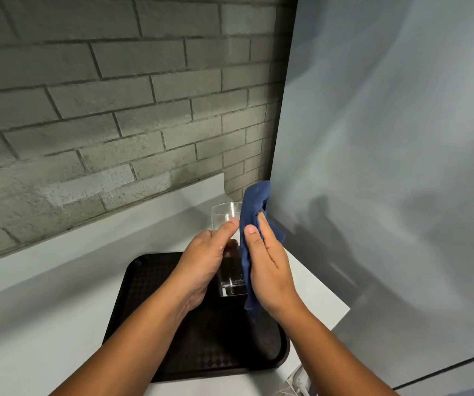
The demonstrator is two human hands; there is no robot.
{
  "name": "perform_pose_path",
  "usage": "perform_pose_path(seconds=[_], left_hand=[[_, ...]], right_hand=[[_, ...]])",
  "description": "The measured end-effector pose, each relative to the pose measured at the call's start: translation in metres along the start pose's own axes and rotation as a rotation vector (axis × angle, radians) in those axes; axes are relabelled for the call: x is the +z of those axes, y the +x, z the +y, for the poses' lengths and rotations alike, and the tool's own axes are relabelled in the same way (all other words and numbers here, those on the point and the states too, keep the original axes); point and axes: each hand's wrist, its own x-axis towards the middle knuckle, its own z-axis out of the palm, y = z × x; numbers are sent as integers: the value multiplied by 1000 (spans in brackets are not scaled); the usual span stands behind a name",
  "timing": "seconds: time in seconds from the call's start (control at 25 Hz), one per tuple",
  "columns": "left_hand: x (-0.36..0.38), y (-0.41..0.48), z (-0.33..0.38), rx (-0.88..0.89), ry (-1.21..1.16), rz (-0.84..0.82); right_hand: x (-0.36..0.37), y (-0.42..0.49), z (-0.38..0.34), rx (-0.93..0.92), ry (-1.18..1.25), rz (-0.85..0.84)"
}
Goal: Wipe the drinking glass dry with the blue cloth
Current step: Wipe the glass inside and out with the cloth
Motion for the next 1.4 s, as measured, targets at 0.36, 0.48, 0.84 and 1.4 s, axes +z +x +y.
perform_pose_path(seconds=[0.36, 0.48, 0.84, 1.4], left_hand=[[3, 0, -11, -43, -156, 3], [0, 1, -11, -28, -196, -35], [-14, 7, -12, -1, -136, -58], [-5, 18, -10, -44, -152, 2]], right_hand=[[-8, 7, 5, 84, 122, 58], [-1, 3, 2, 78, 134, 16], [-3, 13, 4, 207, 291, 2], [-9, 3, 15, 219, 207, 8]])
